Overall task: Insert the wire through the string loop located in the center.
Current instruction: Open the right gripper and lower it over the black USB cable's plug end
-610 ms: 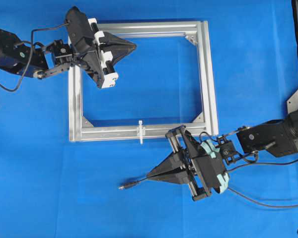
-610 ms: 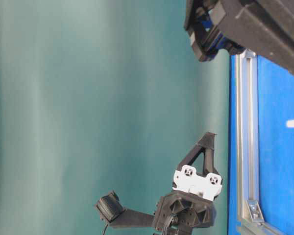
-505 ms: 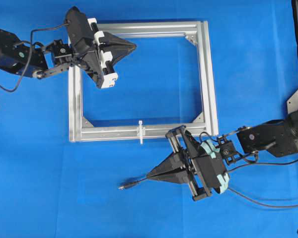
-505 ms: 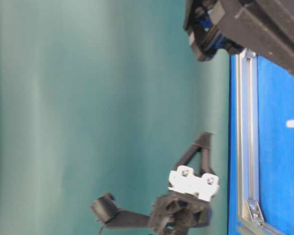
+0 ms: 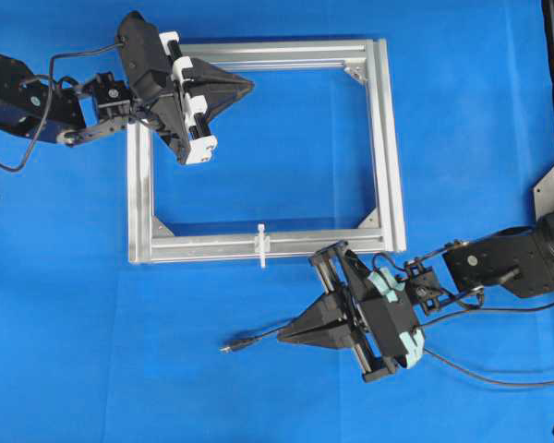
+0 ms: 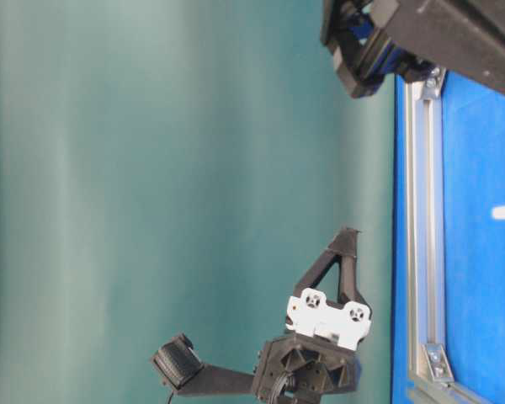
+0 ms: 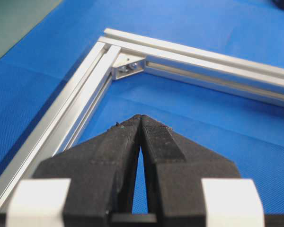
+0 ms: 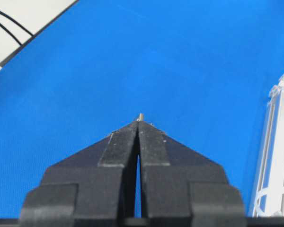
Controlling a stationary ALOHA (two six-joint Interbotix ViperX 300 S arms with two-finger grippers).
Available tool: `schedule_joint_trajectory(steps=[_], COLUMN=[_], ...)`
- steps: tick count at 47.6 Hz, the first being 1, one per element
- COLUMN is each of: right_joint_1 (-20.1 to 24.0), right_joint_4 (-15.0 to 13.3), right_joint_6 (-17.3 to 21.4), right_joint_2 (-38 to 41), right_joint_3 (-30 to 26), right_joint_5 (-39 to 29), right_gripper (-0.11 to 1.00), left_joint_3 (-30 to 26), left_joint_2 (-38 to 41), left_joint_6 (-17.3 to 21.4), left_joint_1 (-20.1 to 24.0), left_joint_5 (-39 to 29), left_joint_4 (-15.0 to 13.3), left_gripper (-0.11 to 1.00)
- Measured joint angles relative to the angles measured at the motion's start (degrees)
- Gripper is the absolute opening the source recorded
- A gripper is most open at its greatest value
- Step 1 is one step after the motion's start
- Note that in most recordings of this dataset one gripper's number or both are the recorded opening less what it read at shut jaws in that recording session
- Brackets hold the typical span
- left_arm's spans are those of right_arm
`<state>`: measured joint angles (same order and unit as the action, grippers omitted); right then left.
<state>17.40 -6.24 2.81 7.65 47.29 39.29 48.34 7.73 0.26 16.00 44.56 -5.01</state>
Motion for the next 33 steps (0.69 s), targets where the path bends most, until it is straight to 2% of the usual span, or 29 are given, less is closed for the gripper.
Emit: schedule_joint_trajectory(steps=[6, 14, 16, 20, 33], right_joint_1=[0.00, 0.09, 0.09, 0.09, 0.09], right_joint_4=[0.09, 0.79, 0.97, 1.14, 2.99], right_joint_6=[0.88, 1.58, 1.58, 1.67, 1.76], right_joint_2=[0.00, 0.00, 0.00, 0.00, 4.13], right_joint_3=[0.00, 0.00, 0.00, 0.00, -1.93], right_joint_5=[-0.35, -0.62, -0.62, -0.62, -0.62], right_gripper=[0.29, 0.80, 0.81, 0.72, 0.74], left_joint_3=[0.00, 0.09, 0.09, 0.18, 0.18], left_joint_2=[0.00, 0.00, 0.00, 0.00, 0.00], left_joint_6=[0.00, 0.00, 0.00, 0.00, -0.53], left_joint_1=[0.00, 0.00, 0.00, 0.00, 0.00], left_joint_5=[0.00, 0.00, 0.00, 0.00, 0.00], left_joint_4=[0.00, 0.00, 0.00, 0.00, 0.00], left_gripper=[0.00, 0.00, 0.00, 0.00, 0.00])
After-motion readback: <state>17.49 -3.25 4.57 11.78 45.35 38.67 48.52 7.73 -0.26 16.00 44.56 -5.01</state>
